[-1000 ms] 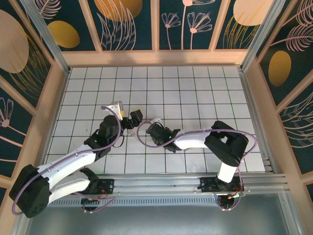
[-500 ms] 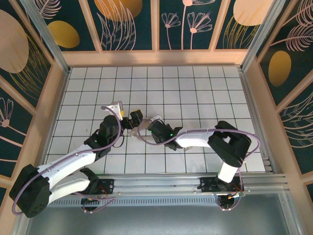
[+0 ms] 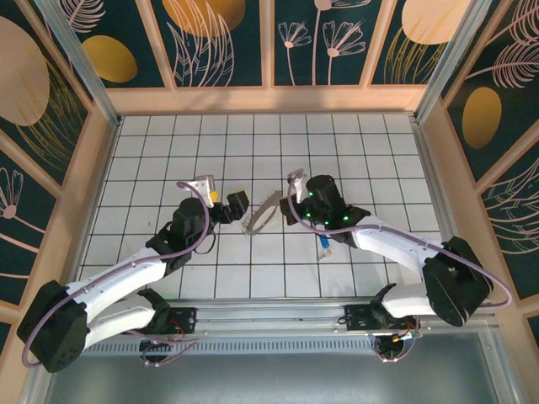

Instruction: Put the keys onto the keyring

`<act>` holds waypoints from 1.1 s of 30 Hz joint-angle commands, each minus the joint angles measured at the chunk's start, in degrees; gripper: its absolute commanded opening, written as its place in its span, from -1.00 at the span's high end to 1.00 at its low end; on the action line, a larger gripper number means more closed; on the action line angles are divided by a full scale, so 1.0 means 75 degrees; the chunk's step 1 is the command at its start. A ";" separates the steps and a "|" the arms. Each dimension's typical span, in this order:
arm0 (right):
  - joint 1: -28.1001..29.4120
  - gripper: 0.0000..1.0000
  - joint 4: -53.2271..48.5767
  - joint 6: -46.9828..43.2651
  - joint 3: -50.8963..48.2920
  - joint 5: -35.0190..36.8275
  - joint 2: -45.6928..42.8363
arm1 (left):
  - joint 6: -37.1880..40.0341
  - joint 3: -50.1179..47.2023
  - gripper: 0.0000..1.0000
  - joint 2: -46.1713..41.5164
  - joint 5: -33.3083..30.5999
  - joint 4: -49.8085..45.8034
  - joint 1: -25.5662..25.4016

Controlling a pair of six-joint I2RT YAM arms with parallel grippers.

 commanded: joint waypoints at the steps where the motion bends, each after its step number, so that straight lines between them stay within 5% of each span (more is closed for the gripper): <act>1: -0.0211 1.00 0.0825 0.0124 -0.0254 -0.1373 -0.0478 | 0.0077 0.0245 -0.98 0.0039 0.0508 0.0449 0.0015; 20: -0.0933 1.00 0.2696 0.0389 -0.1018 -0.3810 -0.1463 | 0.0184 0.0340 -0.87 0.0275 0.2473 0.1590 0.0018; 27: -0.1084 1.00 0.3280 0.0568 -0.1053 -0.4217 -0.1447 | -0.0072 0.0393 -0.67 0.0353 0.3119 0.2378 0.0023; 33: -0.1215 1.00 0.3432 0.0744 -0.1010 -0.4211 -0.1361 | 0.0234 0.0780 -0.18 0.0884 0.4482 0.2856 0.0035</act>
